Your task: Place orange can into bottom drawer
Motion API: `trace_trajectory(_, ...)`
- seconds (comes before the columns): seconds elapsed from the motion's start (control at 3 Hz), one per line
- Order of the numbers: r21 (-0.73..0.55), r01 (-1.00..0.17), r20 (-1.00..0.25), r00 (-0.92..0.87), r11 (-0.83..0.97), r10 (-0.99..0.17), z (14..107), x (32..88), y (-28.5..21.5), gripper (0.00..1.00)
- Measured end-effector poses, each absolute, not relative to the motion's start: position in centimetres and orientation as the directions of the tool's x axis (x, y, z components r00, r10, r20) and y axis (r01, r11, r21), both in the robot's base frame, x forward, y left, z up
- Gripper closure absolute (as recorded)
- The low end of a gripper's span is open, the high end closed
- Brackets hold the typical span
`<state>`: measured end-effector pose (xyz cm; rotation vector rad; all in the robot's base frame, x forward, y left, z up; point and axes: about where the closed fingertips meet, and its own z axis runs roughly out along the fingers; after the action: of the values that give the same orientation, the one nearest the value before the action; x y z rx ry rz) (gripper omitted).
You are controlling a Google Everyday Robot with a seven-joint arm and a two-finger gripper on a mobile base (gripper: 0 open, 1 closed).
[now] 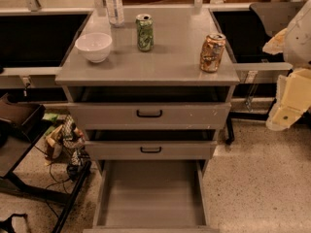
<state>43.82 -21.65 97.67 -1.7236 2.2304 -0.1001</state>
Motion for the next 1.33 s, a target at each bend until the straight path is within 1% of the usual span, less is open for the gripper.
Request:
trace_trajectory(0.67,-0.265,-0.922,-0.232,-0.222,0.282,-0.947,97.7,44.2,-21.8,0.00)
trace_trajectory(1.0,-0.305,-0.887,-0.342,-0.238,0.347,-0.909,97.1,47.3,-23.5,0.00)
trace_trajectory(1.33,-0.317,-0.839,-0.481,-0.259,0.441,-0.837,97.2,53.1,-25.5,0.00)
